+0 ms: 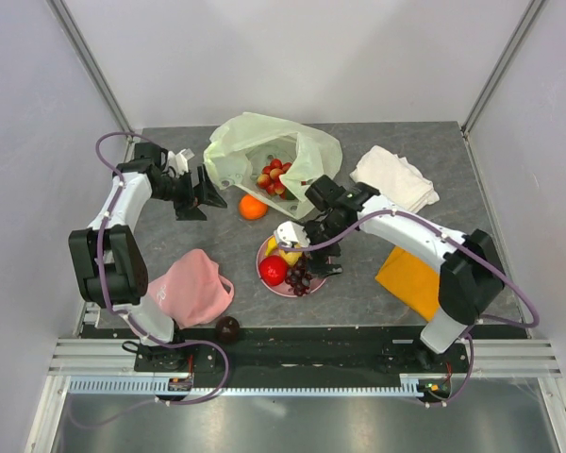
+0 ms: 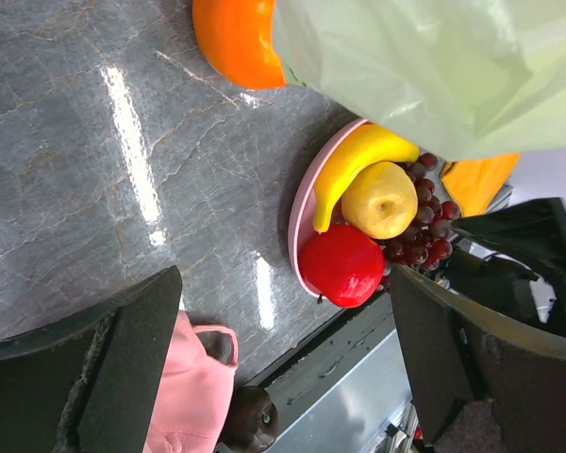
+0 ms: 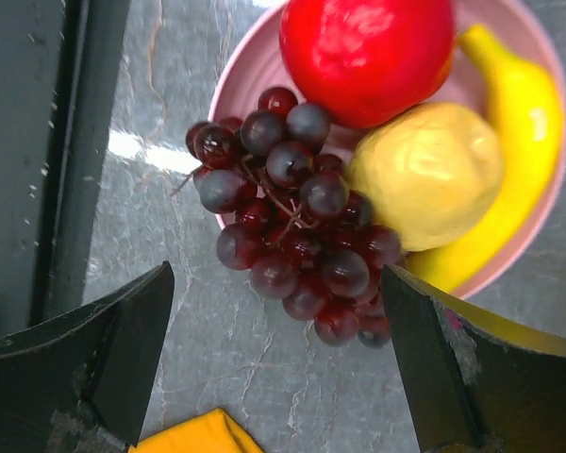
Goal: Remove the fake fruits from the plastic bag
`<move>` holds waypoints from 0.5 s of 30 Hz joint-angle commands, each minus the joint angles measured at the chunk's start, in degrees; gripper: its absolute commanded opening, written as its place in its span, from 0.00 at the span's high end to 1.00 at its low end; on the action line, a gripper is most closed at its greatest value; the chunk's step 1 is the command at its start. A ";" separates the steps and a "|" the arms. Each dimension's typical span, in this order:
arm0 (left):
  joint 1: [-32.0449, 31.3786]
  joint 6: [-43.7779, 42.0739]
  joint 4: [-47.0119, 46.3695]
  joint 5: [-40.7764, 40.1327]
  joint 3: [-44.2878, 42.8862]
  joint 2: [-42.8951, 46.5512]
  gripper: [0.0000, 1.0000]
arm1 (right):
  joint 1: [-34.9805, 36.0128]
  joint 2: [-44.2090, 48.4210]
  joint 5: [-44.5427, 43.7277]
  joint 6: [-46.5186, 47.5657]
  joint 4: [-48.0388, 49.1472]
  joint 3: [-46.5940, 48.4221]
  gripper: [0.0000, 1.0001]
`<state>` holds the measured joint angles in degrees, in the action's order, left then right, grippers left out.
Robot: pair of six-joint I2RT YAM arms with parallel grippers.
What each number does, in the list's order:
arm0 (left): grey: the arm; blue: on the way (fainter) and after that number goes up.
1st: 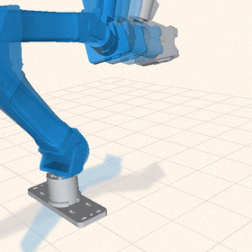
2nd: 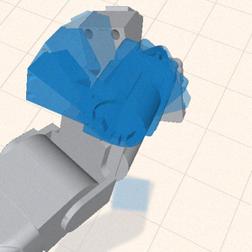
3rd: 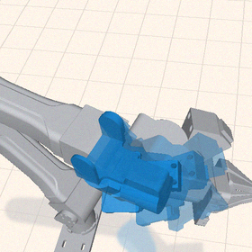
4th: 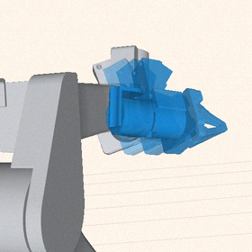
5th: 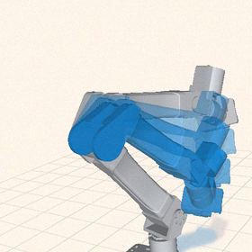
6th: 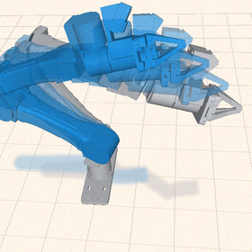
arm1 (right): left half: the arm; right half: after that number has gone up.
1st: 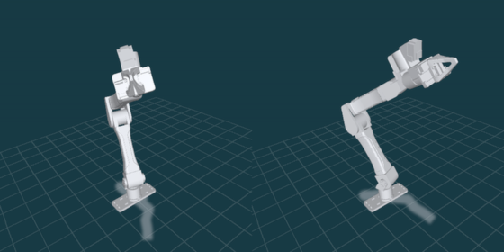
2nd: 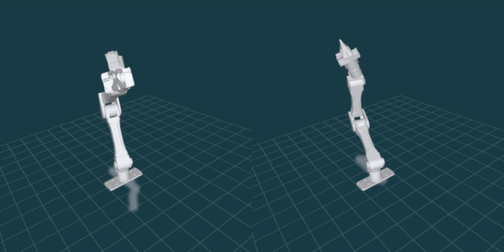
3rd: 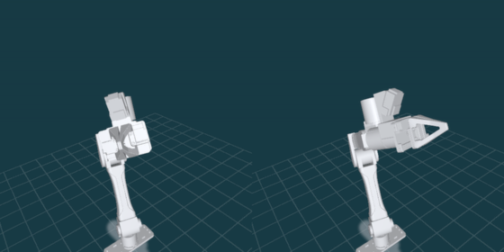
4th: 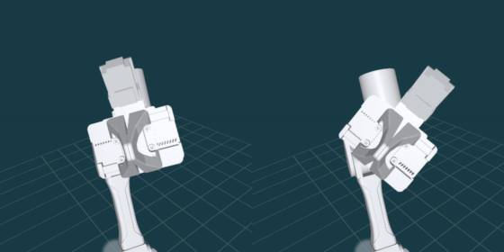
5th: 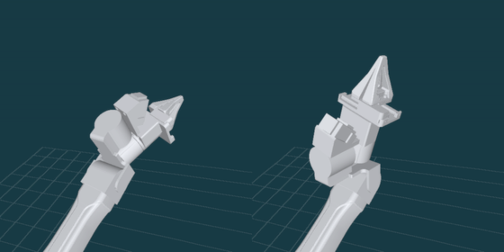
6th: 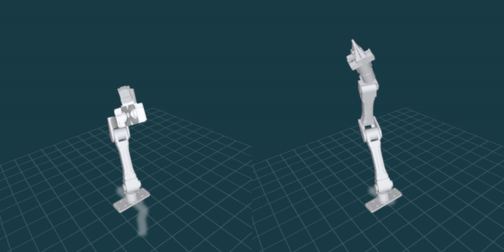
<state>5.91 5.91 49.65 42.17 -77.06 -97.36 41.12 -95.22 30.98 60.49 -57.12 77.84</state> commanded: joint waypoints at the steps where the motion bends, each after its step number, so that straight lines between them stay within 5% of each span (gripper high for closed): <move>1: 0.07 -2.31 0.63 -0.69 -1.17 3.75 0.03 | 0.53 -1.72 -1.97 5.16 3.32 -1.90 0.02; 4: 0.15 -2.40 0.63 -0.78 -0.55 4.55 0.03 | 0.97 -3.57 -5.31 5.52 5.17 -2.96 0.03; 7: 0.15 -2.40 0.63 -0.78 -0.38 4.99 0.03 | 1.06 -3.83 -7.07 5.69 5.27 -2.61 0.20; 11: 0.07 -2.40 0.54 -0.43 -0.29 4.64 0.03 | 0.98 -1.38 -6.82 6.57 2.29 -0.51 0.68; 15: 0.06 -2.31 0.36 0.19 -0.29 4.29 0.03 | 1.41 2.40 -6.02 9.37 -6.03 3.53 0.87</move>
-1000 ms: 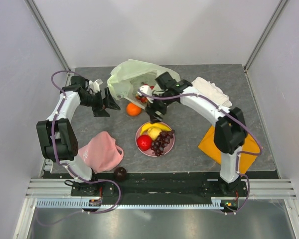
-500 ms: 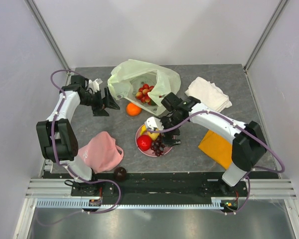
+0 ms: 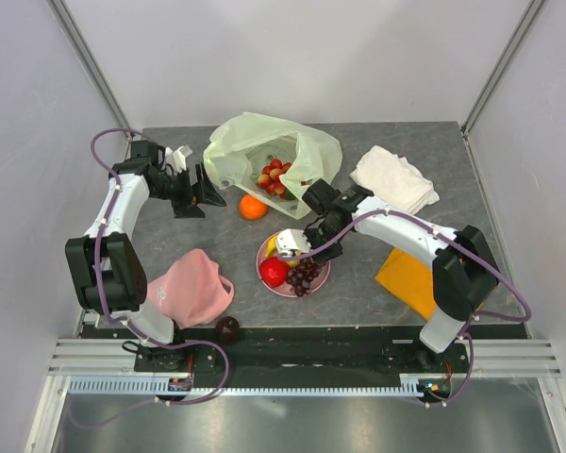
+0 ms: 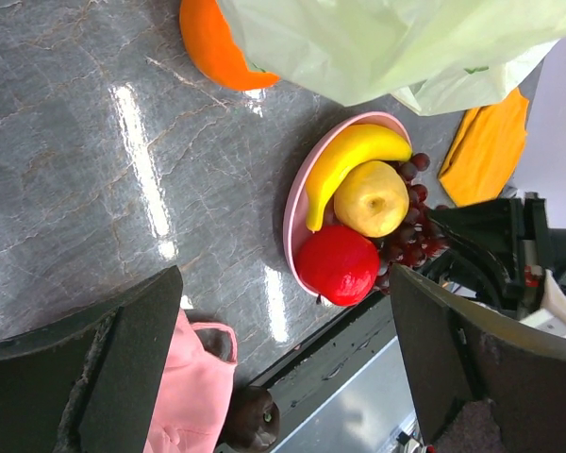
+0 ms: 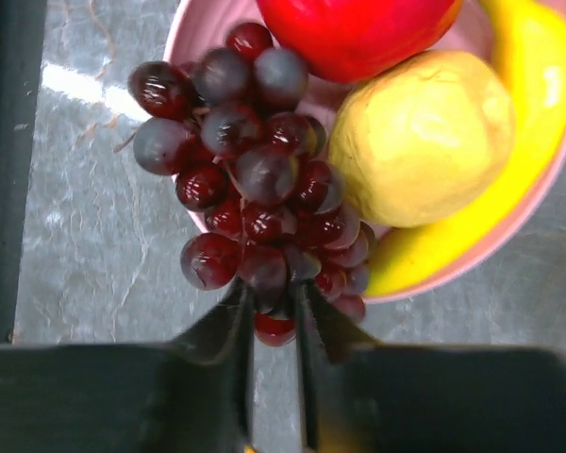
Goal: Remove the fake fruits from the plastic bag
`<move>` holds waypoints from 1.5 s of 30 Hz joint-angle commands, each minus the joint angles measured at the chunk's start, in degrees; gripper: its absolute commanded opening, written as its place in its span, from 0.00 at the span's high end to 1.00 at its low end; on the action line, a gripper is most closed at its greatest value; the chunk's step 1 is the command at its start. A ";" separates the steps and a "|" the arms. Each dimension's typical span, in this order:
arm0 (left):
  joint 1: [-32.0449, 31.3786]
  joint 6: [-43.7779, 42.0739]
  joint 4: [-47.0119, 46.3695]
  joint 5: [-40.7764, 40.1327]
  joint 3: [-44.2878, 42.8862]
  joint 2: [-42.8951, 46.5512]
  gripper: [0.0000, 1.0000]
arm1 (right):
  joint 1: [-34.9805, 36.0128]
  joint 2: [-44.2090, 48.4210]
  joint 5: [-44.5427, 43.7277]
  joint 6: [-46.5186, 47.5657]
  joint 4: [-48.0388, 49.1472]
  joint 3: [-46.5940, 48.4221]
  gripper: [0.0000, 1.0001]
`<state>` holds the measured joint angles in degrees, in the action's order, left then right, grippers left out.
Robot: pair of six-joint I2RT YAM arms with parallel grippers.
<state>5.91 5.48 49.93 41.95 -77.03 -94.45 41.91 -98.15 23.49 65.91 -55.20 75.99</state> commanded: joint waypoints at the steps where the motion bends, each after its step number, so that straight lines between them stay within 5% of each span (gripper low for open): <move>1: 0.15 -1.87 0.08 0.67 -0.40 1.12 0.03 | 0.63 6.90 1.48 4.66 -9.91 6.71 0.90; 2: 0.07 -1.78 0.08 0.93 -0.57 0.77 0.04 | 0.63 7.79 1.30 5.10 -11.67 9.33 1.00; 11: 0.15 -1.26 -0.27 2.52 -2.33 -1.26 0.04 | -0.86 6.40 3.05 -1.73 -14.25 30.15 1.00; 21: 0.15 -1.78 -0.36 1.29 -1.72 0.85 0.04 | -5.17 -7.66 -4.23 -29.86 21.23 38.10 1.00; 30: 0.15 -1.96 -0.27 0.85 -0.66 2.08 0.04 | -5.26 -27.70 -13.90 -42.52 32.61 46.62 1.00; 33: 0.15 -2.05 -0.36 0.94 -0.13 2.78 0.04 | -5.09 -29.38 -15.82 -42.62 32.88 45.13 0.80; 35: 0.07 -2.14 -0.36 0.94 0.48 2.96 0.04 | -5.17 -28.33 -17.06 -42.62 32.88 42.50 0.52; 41: 0.24 -2.05 -0.71 -0.82 0.57 4.54 0.04 | -4.91 -17.09 -8.74 -42.27 32.96 36.61 0.11; 45: 1.12 -1.43 -0.98 -2.05 -1.09 5.60 0.04 | -3.42 -9.18 4.79 -42.70 32.88 29.67 0.02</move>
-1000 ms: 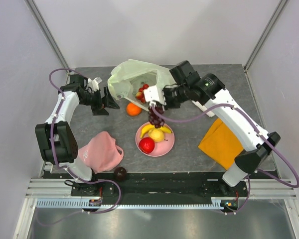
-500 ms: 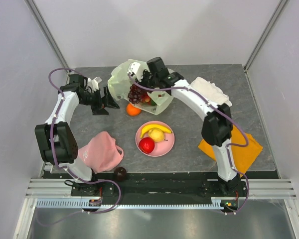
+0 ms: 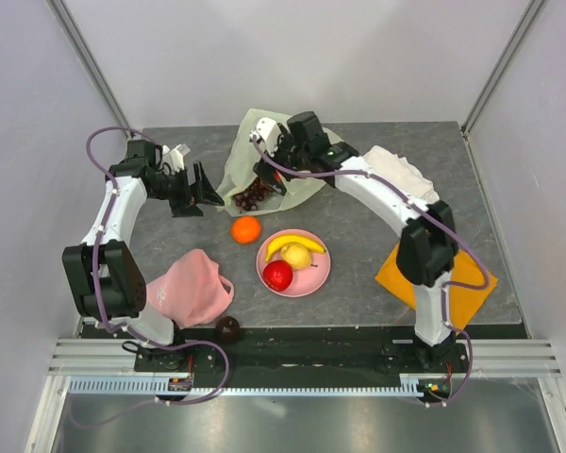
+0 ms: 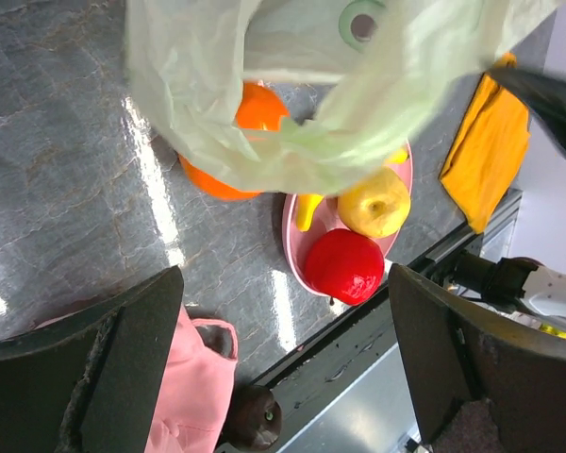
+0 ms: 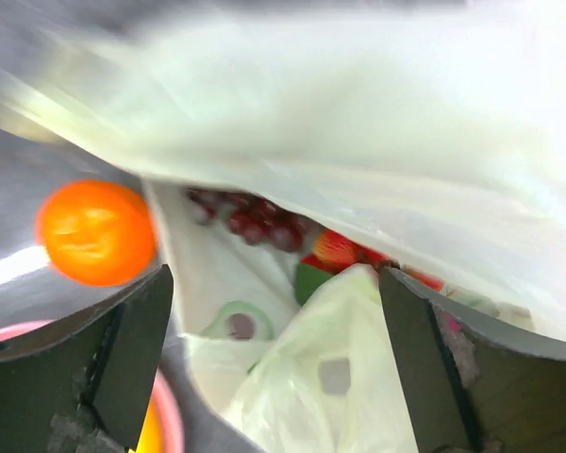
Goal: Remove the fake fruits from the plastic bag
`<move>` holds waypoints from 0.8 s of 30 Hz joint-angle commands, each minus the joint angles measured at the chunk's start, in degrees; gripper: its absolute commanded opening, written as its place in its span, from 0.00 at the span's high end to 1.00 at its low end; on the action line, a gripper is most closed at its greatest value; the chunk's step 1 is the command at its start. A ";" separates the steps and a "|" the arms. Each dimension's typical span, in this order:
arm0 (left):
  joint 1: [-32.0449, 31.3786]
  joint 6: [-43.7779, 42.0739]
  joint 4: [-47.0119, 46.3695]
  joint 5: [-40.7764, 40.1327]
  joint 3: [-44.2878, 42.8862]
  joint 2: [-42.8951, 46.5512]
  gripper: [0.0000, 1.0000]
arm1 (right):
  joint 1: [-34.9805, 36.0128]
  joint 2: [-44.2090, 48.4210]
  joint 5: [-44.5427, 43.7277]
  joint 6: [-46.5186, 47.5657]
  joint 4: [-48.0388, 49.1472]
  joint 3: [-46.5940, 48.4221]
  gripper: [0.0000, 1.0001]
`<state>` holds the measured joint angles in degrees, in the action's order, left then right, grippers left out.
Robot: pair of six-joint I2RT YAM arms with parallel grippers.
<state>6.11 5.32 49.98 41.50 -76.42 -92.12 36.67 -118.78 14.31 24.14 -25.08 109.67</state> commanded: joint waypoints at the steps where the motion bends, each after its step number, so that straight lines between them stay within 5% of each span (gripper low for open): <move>1: 1.18 -1.11 -0.93 -1.94 -2.06 3.61 0.04 | 2.44 11.81 15.56 -1.55 2.58 -6.28 0.02; 8: 1.89 -0.84 -0.84 -2.56 -3.03 4.40 0.04 | 9.82 3.57 17.61 0.83 -11.91 -2.97 0.02; 19: 2.85 -1.28 -0.85 -1.86 -0.13 7.30 0.04 | 13.52 -4.53 -4.97 -11.91 -5.86 -1.74 0.02; 24: 3.12 -1.63 -1.11 -1.24 2.50 8.79 0.04 | 13.52 -7.42 -6.92 -14.82 -4.63 -0.95 0.02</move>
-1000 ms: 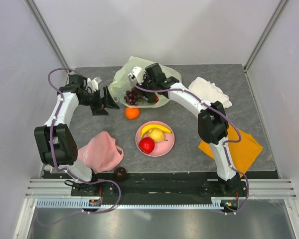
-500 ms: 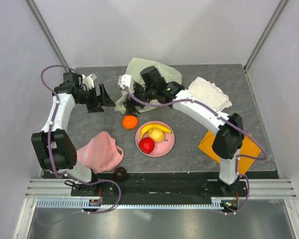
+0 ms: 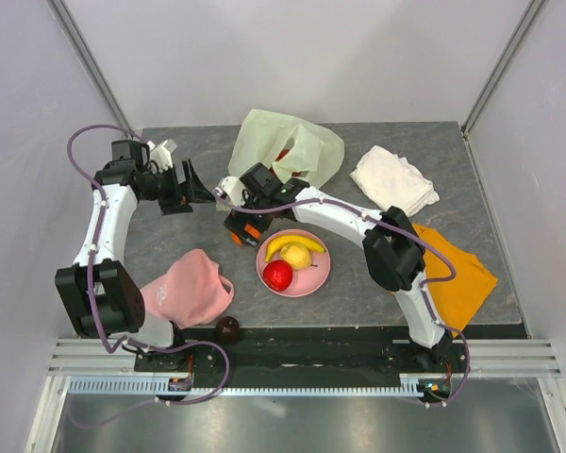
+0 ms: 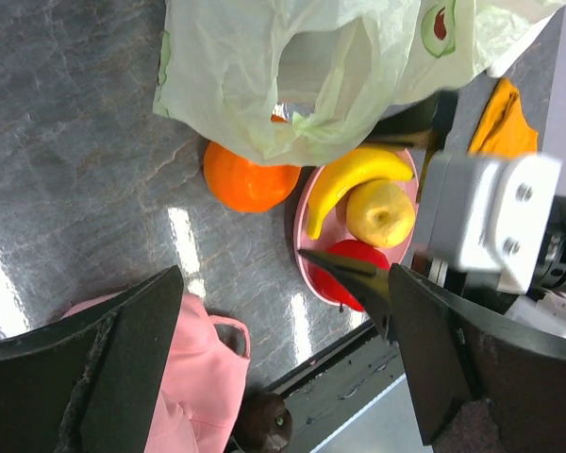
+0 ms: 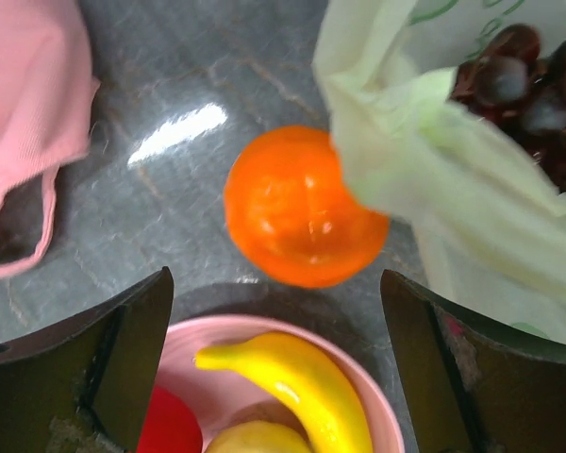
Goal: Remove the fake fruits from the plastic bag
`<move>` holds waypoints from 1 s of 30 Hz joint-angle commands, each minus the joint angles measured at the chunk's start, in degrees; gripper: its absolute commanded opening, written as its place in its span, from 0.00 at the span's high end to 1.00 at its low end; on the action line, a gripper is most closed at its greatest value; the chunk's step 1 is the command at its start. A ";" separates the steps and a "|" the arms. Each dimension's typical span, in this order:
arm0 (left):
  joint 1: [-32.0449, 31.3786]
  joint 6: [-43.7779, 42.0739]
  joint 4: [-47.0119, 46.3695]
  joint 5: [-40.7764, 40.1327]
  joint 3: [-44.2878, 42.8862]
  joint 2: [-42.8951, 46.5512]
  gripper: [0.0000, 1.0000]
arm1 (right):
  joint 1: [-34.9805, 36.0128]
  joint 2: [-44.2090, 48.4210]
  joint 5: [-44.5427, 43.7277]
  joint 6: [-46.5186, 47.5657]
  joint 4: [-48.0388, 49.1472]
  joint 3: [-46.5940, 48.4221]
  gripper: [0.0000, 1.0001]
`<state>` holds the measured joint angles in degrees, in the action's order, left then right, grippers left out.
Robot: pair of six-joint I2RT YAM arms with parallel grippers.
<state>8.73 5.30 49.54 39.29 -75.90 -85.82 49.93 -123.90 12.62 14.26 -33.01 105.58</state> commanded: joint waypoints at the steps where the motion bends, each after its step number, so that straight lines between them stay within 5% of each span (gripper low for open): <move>1: 0.58 -1.61 -0.85 0.97 2.33 2.94 0.04 | 0.25 -2.92 -5.33 -5.21 3.57 3.84 0.02; 13: 1.11 -1.43 -1.46 0.97 3.39 3.38 0.03 | 0.78 -10.22 -8.49 -5.13 3.75 7.71 0.02; 23: 1.11 -0.99 -1.73 1.84 2.95 1.89 0.03 | 0.87 -0.93 -0.50 -2.57 2.52 6.13 0.38; 30: 1.20 -0.73 -1.81 2.72 2.77 1.45 0.04 | 0.87 8.40 5.04 2.69 -5.63 1.66 0.43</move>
<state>9.58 5.30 49.12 39.68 -72.47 -84.16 50.43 -124.27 12.38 12.43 -33.32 109.01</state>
